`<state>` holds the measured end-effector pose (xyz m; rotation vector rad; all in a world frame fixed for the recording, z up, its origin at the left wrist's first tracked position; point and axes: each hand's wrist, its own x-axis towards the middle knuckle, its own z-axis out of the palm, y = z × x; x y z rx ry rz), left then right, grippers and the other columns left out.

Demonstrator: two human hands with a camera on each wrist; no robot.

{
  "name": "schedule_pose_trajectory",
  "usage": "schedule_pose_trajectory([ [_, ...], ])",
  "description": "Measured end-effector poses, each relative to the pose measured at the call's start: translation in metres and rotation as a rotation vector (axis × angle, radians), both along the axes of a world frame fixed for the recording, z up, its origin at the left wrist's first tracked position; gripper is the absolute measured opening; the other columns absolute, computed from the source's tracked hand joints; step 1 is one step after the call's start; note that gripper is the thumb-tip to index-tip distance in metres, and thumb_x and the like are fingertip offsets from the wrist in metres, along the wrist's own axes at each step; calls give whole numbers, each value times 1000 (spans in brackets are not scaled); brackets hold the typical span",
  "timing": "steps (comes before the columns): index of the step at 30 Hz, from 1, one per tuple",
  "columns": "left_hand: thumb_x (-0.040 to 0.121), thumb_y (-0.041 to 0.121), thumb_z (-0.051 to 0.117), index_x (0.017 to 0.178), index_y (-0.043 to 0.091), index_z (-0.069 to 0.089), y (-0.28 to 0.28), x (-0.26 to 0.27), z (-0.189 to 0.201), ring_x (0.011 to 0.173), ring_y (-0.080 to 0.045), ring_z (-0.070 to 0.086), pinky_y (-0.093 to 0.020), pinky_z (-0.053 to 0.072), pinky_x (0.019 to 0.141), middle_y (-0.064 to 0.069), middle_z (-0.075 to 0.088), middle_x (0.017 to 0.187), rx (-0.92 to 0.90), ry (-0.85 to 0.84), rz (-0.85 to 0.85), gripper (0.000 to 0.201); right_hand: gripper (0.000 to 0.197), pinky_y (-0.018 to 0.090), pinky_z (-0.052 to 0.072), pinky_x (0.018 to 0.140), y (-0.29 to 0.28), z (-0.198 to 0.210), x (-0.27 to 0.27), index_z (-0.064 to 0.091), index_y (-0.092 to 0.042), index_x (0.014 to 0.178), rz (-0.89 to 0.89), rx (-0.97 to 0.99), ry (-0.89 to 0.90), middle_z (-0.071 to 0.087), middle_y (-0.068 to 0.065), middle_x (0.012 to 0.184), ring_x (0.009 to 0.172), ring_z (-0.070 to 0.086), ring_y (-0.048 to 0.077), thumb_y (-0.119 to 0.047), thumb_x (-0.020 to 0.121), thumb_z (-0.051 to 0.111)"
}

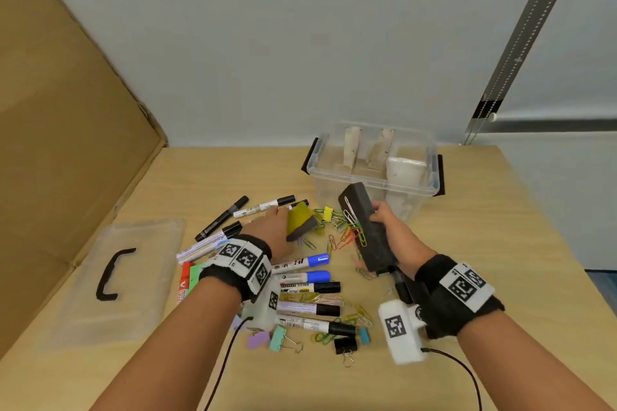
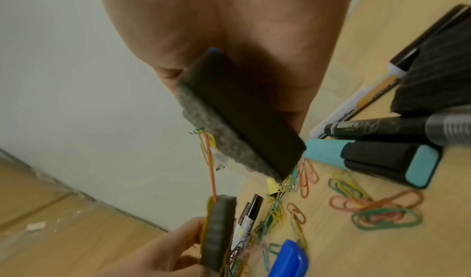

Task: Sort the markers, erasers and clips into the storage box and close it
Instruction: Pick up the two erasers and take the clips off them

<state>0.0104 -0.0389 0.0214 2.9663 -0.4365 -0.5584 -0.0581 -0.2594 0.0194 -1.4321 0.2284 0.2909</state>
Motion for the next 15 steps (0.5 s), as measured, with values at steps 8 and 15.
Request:
schedule_pose_trajectory([
  [8, 92, 16, 47, 126, 21, 39, 54, 2, 37, 89, -21, 56, -29, 44, 72, -11, 56, 113, -737, 171, 184, 36, 54, 33, 51, 63, 20, 5, 2, 59, -10, 107, -47, 73, 30, 63, 11, 77, 67, 60, 22, -57, 93, 36],
  [15, 70, 15, 45, 133, 19, 39, 82, 13, 30, 92, -23, 57, -42, 45, 96, -8, 58, 103, -1226, 476, 442, 64, 44, 25, 49, 65, 60, 10, 9, 62, -21, 101, -13, -137, -84, 65, -4, 74, 66, 62, 9, -57, 92, 39],
])
